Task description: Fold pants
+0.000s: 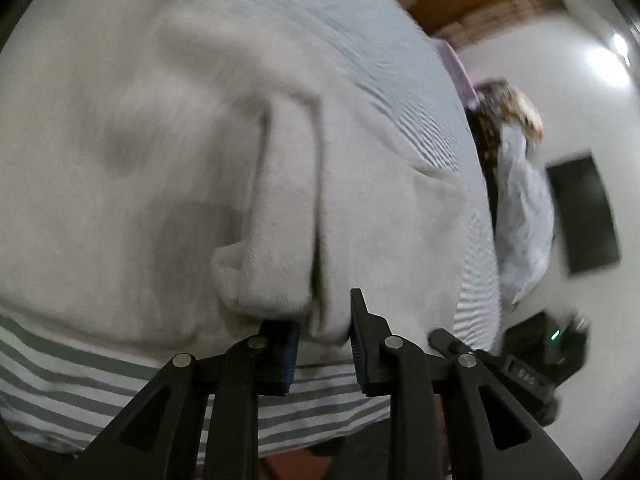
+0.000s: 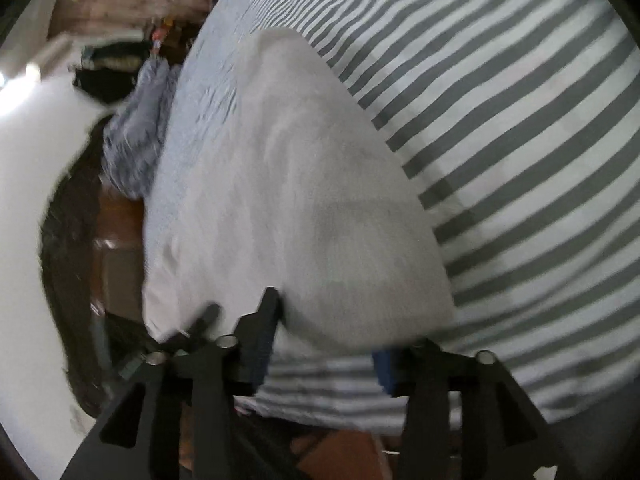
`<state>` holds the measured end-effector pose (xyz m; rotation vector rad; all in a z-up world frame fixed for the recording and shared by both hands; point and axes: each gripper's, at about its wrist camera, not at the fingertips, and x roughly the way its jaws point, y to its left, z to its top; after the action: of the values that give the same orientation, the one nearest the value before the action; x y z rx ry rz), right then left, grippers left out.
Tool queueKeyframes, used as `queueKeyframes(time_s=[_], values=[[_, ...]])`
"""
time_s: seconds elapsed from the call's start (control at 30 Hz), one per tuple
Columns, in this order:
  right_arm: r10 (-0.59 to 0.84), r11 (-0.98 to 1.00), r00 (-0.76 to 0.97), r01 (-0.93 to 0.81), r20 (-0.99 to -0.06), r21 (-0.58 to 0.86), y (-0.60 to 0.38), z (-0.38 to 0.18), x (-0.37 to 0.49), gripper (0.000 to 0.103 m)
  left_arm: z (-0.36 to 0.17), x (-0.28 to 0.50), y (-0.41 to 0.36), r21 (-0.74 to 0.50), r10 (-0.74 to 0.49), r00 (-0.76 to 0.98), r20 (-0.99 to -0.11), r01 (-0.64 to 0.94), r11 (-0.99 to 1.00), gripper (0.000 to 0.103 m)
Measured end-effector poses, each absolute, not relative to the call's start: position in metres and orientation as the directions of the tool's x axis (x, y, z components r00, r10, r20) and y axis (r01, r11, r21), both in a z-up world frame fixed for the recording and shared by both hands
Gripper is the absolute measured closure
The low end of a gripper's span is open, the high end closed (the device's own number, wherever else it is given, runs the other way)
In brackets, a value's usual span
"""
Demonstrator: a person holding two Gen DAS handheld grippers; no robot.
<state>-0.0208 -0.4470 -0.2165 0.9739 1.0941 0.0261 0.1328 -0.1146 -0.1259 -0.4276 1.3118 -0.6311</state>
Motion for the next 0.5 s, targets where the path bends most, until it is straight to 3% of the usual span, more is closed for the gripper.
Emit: queueKeyframes(time_s=[0.1,0.27,0.4,0.5], values=[[0.463,0.695,0.445,0.355,-0.767,0.625,-0.438,-0.195,-0.026,0.059,-0.109,0.124,-0.128,-0.531,-0.581,0.099,-0.808,0.304,0.791,0.076],[0.406,0.800,0.483,0.222,-0.776,0.557,-0.428,-0.154,-0.018,0.059,-0.097,0.118,-0.115,-0.383,-0.442,0.150,-0.884,0.311,0.870,0.076],[0.295,0.865,0.545,0.197,-0.785,0.462,-0.429,-0.140,0.017,0.059,-0.077,0.114,-0.100,-0.310,-0.401,0.291,-0.869,0.311,0.898,0.076],[0.224,0.904,0.524,0.203,-0.822,0.376,-0.425,-0.149,0.051,0.060,-0.065,0.110,-0.116,-0.345,-0.468,0.313,-0.827,0.375,0.861,0.076]])
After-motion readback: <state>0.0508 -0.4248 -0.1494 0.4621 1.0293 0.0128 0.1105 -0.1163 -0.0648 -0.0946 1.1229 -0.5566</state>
